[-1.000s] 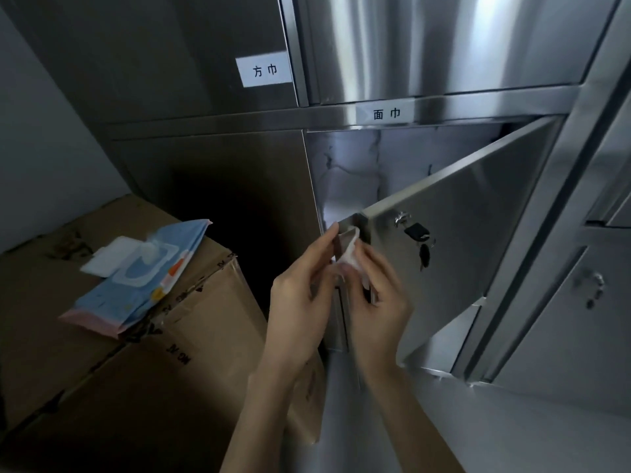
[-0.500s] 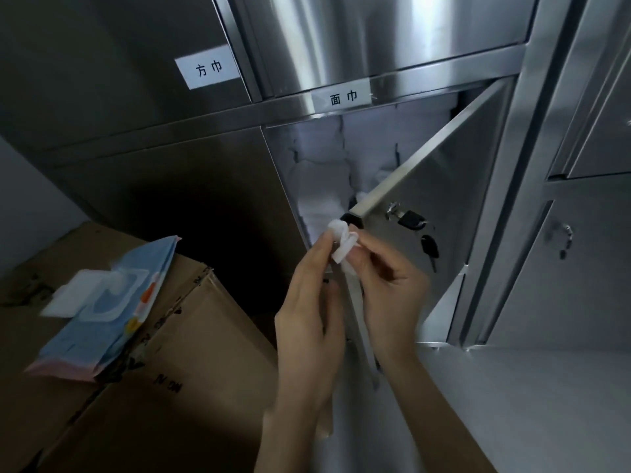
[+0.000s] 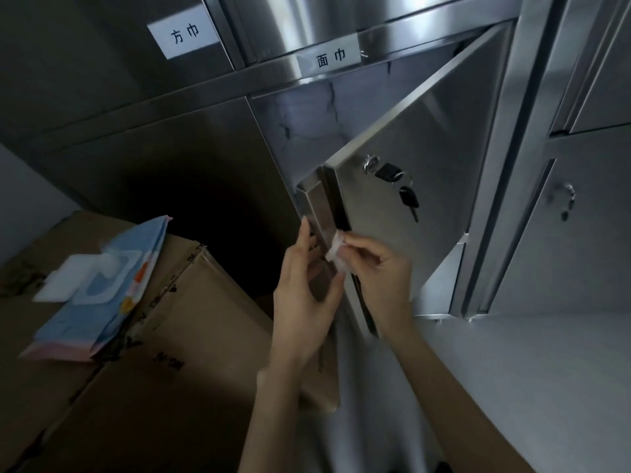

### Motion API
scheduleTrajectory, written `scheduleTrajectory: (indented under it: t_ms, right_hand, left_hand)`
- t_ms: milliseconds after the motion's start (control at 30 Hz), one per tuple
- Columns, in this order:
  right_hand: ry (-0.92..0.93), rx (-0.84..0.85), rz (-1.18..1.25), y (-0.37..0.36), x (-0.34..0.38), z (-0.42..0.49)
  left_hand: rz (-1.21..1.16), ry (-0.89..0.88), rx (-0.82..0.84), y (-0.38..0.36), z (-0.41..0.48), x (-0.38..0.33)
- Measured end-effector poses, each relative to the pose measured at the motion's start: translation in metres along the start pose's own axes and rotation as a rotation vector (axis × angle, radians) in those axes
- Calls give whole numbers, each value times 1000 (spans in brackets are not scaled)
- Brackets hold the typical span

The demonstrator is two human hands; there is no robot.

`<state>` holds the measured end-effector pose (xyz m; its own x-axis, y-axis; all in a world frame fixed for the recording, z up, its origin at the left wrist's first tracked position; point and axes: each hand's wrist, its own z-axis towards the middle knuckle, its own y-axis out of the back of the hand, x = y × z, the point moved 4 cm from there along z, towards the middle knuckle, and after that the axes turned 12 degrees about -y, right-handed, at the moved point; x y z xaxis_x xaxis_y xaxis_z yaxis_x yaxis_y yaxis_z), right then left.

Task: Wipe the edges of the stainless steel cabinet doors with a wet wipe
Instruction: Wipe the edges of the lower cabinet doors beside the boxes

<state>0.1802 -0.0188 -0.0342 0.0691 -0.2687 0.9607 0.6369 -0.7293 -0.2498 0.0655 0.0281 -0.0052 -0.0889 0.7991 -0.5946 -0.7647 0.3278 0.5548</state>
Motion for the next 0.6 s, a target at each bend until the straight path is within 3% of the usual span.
scheduleTrajectory:
  t_ms: [133,367,600]
  right_hand:
    - [-186,-26,-127,15,-47,-16]
    - [44,-54,-120,9,-11,-4]
    - [-254,-109,-156,19,-76,-30]
  left_hand:
    - [9,-11,72,7,1,6]
    - [64,-97,85,16,11,-4]
    - [102,-204,39,21,23,-8]
